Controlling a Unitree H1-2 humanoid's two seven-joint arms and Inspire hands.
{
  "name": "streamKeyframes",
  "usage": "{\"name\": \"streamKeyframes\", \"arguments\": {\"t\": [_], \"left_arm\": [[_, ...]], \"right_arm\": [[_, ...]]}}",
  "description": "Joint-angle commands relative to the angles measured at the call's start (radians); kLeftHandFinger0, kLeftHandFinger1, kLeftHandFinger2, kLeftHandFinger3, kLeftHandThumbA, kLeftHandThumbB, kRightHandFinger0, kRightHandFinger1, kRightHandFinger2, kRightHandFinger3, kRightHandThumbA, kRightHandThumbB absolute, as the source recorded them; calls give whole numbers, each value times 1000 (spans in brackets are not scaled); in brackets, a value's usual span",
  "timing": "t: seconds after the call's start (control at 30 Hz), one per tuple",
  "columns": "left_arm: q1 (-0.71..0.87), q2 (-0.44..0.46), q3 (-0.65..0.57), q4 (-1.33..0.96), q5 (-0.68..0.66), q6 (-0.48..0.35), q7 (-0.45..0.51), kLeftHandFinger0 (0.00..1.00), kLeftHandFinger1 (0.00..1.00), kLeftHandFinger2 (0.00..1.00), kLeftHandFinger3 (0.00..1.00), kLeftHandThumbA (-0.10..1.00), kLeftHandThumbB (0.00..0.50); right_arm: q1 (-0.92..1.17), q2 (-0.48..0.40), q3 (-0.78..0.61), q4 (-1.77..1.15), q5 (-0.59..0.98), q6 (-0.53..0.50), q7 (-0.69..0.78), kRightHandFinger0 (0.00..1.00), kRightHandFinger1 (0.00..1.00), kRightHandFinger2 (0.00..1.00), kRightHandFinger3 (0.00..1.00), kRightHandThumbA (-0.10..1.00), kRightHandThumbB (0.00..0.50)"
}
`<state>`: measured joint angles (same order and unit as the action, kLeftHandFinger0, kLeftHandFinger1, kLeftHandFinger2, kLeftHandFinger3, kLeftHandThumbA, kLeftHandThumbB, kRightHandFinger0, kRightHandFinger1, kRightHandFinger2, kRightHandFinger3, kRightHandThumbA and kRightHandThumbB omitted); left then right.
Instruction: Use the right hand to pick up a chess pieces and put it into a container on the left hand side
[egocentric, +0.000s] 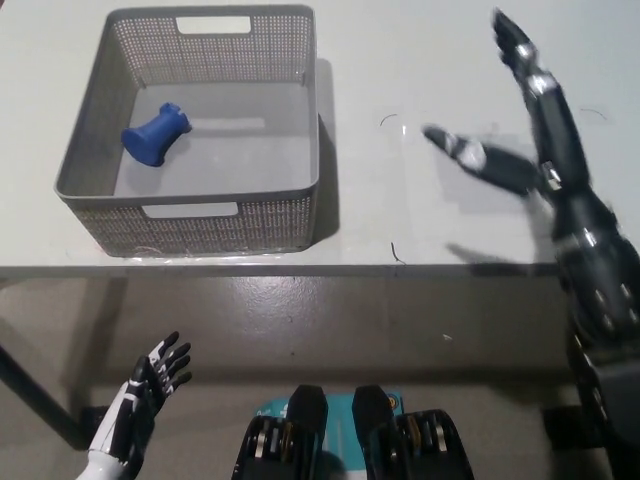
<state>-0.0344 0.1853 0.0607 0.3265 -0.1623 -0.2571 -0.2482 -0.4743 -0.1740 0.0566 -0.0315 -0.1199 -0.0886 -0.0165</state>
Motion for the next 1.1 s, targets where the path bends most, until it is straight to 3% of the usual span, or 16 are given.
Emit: {"name": "streamKeyframes", "arguments": {"t": [0.0, 0.1, 0.13, 0.27, 0.37, 0.5, 0.7, 0.8, 0.9, 0.97, 1.07], "left_arm": [[16, -12, 15, -14, -21, -46, 8, 1000, 1000, 1000, 1000, 1000, 227], [23, -13, 19, -13, -17, -59, 10, 1000, 1000, 1000, 1000, 1000, 230], [23, -11, 23, -12, -19, -58, 9, 1000, 1000, 1000, 1000, 1000, 229], [13, -11, 28, -20, -21, -38, 12, 1000, 1000, 1000, 1000, 1000, 231], [-1, -14, 29, -6, -16, -48, 17, 1000, 1000, 1000, 1000, 1000, 250], [5, -10, 29, -6, -19, -58, 10, 1000, 1000, 1000, 1000, 1000, 252], [-11, -5, 24, 10, -13, -67, 5, 1000, 1000, 1000, 1000, 1000, 241], [-12, -7, 27, 3, -11, -52, 15, 1000, 1000, 1000, 1000, 1000, 251], [15, -12, 27, -5, -13, -55, 15, 1000, 1000, 1000, 1000, 1000, 257], [14, -11, 21, 1, -20, -59, 0, 1000, 1000, 1000, 1000, 1000, 230], [5, -8, 23, 2, -16, -59, 5, 1000, 1000, 1000, 1000, 1000, 226]], "right_arm": [[147, -16, -36, -228, 93, -12, 35, 1000, 1000, 1000, 1000, 1000, 305], [207, -7, -30, -170, 99, -61, 41, 1000, 1000, 1000, 1000, 1000, 278], [235, 0, -28, -130, 106, -85, 42, 1000, 1000, 1000, 1000, 1000, 238], [293, 25, -27, -30, 134, -141, 43, 1000, 1000, 1000, 1000, 987, 189], [339, 58, -23, 65, 190, -179, 67, 1000, 1000, 1000, 1000, 1000, 241], [397, 90, -21, 148, 223, -220, 90, 1000, 1000, 1000, 1000, 1000, 237], [461, 142, -41, 199, 371, -217, 165, 1000, 1000, 1000, 1000, 1000, 92], [457, 169, -57, 228, 435, -190, 194, 1000, 1000, 1000, 1000, 949, 113], [487, 170, -52, 234, 400, -223, 190, 1000, 1000, 1000, 1000, 1000, 98], [496, 165, -51, 233, 375, -228, 183, 1000, 1000, 1000, 1000, 1000, 109], [480, 172, -58, 244, 388, -219, 183, 1000, 1000, 1000, 1000, 982, 116]]}}
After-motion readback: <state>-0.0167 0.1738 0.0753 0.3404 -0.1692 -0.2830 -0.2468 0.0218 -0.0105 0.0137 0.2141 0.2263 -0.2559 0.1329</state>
